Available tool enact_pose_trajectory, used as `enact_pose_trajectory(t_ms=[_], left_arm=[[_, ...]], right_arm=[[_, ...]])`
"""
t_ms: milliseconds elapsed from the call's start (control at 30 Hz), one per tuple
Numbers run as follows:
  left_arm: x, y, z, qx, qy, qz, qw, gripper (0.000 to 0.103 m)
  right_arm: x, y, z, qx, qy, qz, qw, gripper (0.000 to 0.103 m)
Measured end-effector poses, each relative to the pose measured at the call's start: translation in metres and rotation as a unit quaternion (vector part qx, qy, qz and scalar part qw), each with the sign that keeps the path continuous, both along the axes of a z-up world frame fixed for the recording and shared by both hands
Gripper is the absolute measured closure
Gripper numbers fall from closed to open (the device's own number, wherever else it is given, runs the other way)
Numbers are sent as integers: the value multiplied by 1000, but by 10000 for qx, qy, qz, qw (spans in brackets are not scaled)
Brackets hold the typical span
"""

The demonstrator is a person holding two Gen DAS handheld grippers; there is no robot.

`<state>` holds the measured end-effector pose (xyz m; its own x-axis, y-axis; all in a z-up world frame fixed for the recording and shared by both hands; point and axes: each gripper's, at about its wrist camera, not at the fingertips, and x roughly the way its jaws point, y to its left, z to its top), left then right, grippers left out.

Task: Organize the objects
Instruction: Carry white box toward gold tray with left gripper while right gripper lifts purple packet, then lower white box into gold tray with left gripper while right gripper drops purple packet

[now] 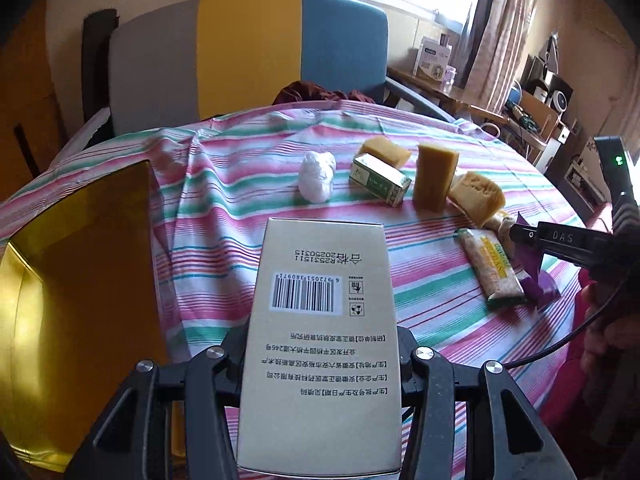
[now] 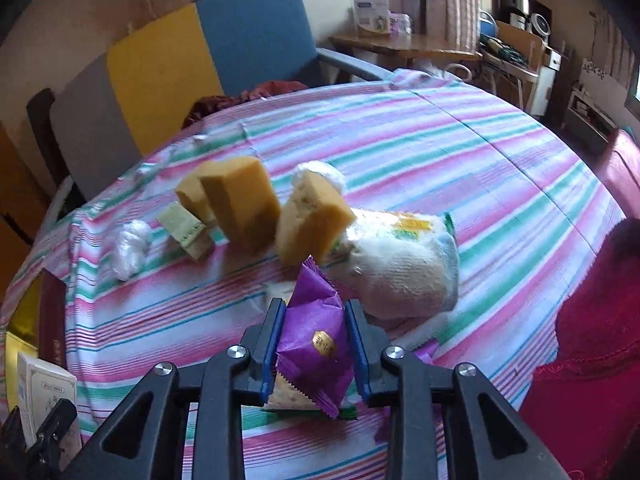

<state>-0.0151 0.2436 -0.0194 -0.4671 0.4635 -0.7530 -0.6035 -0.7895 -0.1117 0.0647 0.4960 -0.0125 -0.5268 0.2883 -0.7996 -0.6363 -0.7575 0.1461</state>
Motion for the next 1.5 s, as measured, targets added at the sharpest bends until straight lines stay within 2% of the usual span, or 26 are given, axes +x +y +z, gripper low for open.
enact_pose_trajectory(t_ms=[133,267,400,467,667,767,900,933,1033,1167,1233,1300,1367,1500], left_arm=[[-4,-16,14,1,137,237,9996,53],[-11,-48,34,-50,470,656,9967,53],[-24,-88,45,-201,702,1179,9903,53],[-30,-108,47,-409,858,1449,9849,53],[-47,-158,46,-826,1032,2012,9706,53],[-65,-182,40,-844,760,2096,9712,53],[-103,-214,25,-675,118,2267,9716,53],[-115,-224,21,-524,-110,2298,9718,53],[-138,-237,15,-379,-387,2509,9665,53],[-166,-245,5,-498,-480,2666,9613,53],[-180,-244,1,-600,-487,2630,9617,53],[-189,-242,-6,-919,-415,2732,9566,52],[-197,-242,-11,-982,-460,2726,9560,52],[-211,-243,-17,-1145,-281,2966,9477,50]], right_arm=[[-6,-15,10,133,277,395,9987,74],[-11,-30,16,171,455,830,9954,74],[-14,-47,18,315,495,1216,9908,74],[-15,-52,17,357,468,1345,9892,74],[-17,-56,13,397,364,1479,9875,74],[-18,-57,10,404,277,1490,9876,74],[-19,-56,8,401,238,1461,9882,74],[-19,-56,8,395,228,1454,9883,74],[-20,-55,7,387,209,1449,9885,74],[-21,-56,6,370,211,1479,9881,74],[-21,-57,7,367,238,1492,9878,74],[-21,-58,7,359,246,1517,9875,74],[-22,-58,7,344,251,1552,9870,74],[-23,-60,6,356,217,1614,9860,74]])
